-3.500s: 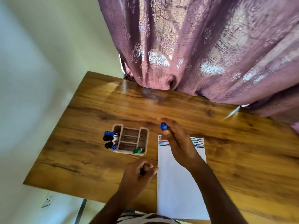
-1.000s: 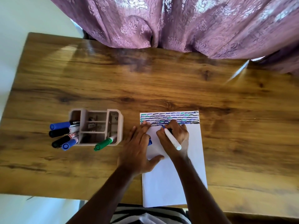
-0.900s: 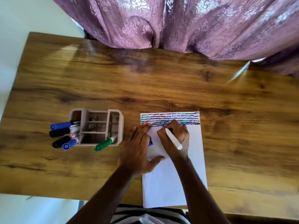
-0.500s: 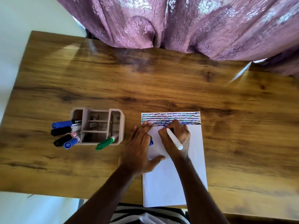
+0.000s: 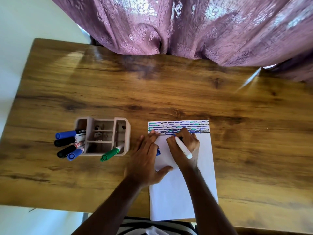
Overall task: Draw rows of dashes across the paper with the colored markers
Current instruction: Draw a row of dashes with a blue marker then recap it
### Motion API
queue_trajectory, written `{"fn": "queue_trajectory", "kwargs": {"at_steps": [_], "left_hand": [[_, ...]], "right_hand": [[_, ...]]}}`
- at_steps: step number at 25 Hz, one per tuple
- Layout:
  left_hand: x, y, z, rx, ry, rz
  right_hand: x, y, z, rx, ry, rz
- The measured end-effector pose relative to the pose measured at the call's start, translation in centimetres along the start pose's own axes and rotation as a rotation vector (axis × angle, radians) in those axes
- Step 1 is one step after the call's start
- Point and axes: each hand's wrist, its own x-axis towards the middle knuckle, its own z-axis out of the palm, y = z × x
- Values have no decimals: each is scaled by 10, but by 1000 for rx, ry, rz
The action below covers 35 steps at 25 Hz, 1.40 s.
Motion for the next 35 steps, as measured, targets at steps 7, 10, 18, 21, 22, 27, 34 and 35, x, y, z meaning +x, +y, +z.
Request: {"fn": "queue_trajectory", "kwargs": {"at_steps": [7, 10, 18, 21, 22, 27, 34, 35], "left_hand": [[0, 0, -1, -4, -6, -3], [0, -2, 0, 10, 0, -2], [1, -1, 0, 10, -4, 0], [0, 0, 0, 0, -9, -6], [0, 1, 0, -4, -12, -6], [1, -1, 0, 8, -15, -8], [1, -1, 0, 29, -34, -18], [1, -1, 0, 30, -34, -19]], "right_hand": [[1, -2, -1, 3, 24, -26], [2, -1, -1, 9, 17, -20], [2, 0, -1, 12, 17, -12], [0, 0, -2, -3, 23, -8], [0, 0, -2, -9, 19, -11], [3, -1, -2, -5, 15, -13], [3, -3, -5, -7, 28, -25], [2, -3, -4, -12, 40, -34]]}}
